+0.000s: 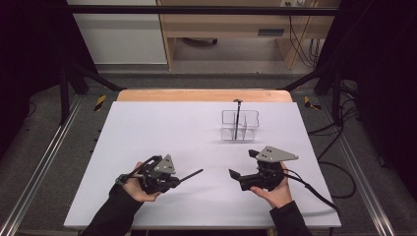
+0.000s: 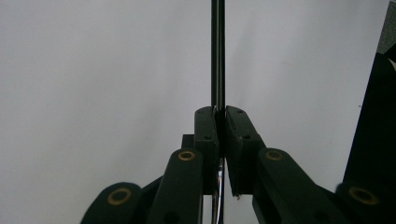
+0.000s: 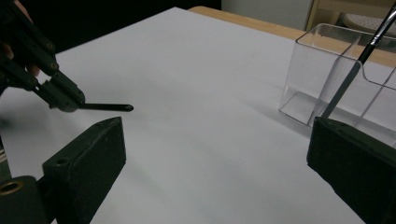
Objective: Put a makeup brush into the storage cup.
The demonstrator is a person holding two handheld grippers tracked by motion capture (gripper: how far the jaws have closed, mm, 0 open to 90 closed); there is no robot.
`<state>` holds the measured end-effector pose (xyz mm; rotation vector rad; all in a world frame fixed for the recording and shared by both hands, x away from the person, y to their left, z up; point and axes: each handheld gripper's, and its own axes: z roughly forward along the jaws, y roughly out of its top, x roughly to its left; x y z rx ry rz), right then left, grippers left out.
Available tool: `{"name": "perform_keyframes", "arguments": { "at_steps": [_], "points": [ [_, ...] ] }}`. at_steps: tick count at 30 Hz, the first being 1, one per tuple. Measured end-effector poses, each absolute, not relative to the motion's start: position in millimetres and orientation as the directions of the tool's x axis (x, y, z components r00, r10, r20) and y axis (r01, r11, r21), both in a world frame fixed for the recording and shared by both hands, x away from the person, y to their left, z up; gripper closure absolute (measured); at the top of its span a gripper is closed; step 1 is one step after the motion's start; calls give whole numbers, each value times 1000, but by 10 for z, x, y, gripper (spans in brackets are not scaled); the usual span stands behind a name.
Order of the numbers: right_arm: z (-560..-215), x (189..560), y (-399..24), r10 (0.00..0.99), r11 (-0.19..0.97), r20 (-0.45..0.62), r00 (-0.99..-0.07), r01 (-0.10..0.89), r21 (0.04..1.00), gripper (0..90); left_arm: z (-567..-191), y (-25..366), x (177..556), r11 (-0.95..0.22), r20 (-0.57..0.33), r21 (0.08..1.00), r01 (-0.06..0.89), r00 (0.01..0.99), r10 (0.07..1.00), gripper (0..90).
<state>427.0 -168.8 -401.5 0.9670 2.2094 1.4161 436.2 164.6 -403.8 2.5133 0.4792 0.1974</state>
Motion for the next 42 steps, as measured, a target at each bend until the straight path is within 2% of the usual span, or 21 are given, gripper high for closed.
{"name": "perform_keyframes", "arguments": {
  "at_steps": [15, 29, 42],
  "points": [
    [-3920, 4311, -1432, 632, 487, -88, -770, 307, 818, 74, -3960, 1598, 4411, -774, 14, 576, 262, 944, 329, 833],
    [-3785, 4301, -1281, 577, 581, -146, -804, 278, 765, 83, -3887, 1443, 4485, -790, -10, 569, 228, 963, 271, 833],
    [-3801, 4301, -1158, 515, 665, -180, -838, 257, 701, 100, -3828, 1336, 4532, -813, -20, 548, 197, 975, 223, 833]
  ]
}}
